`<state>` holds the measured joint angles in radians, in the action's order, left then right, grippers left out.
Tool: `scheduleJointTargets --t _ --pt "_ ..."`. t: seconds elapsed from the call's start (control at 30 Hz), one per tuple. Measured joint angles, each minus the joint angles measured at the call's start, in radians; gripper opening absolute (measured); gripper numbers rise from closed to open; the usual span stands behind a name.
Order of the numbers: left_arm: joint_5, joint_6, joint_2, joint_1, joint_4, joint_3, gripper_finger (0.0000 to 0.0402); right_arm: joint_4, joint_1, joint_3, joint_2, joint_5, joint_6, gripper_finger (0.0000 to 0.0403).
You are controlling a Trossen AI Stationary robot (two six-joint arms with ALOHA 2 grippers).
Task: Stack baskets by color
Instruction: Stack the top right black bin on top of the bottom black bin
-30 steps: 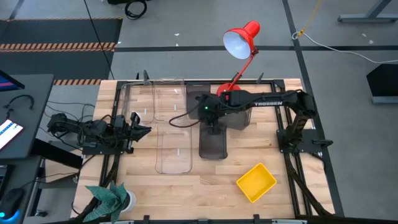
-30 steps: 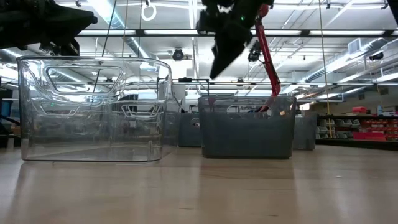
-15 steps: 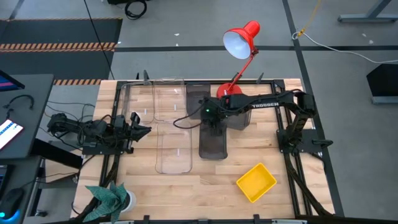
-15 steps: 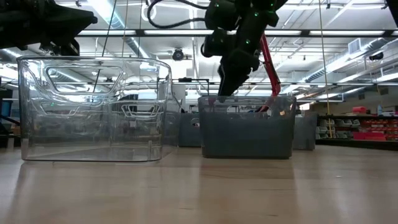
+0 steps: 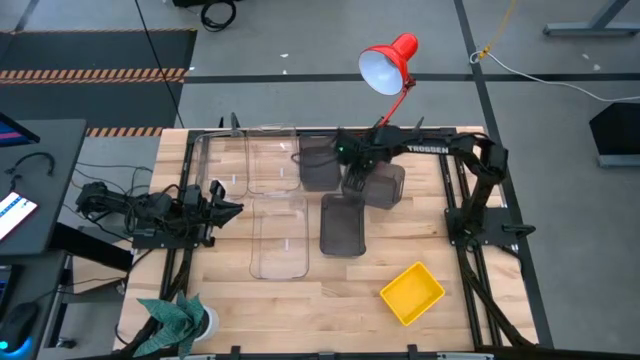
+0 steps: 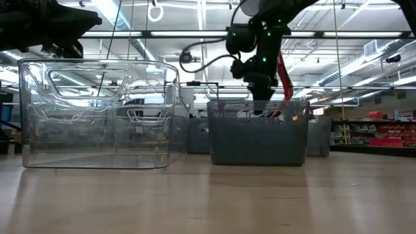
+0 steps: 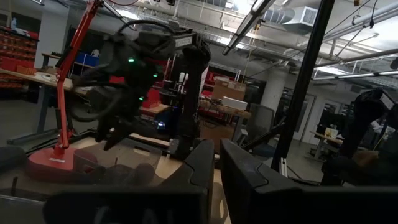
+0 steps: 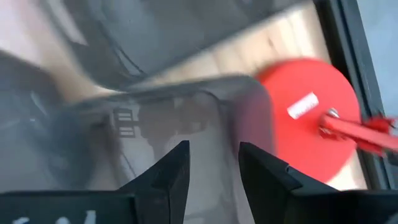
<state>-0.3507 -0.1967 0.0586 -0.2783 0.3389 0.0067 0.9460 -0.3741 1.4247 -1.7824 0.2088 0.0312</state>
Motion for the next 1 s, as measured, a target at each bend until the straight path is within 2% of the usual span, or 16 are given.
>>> scheduleJointTargets --t 0.33,0.67,1.0 --pt "0.0 0.0 0.0 0.0 0.0 0.0 0.0036 -0.004 -0.042 -0.051 0.0 0.082 -0.084 0.0142" --pt "0.0 0.0 0.0 0.0 0.0 0.0 0.0026 -0.005 -0.09 -0.109 0.0 0.045 -0.118 0.014" --pt "0.0 0.0 0.0 0.0 0.0 0.0 0.0034 0.028 -0.097 -0.08 0.0 0.051 -0.153 0.011"
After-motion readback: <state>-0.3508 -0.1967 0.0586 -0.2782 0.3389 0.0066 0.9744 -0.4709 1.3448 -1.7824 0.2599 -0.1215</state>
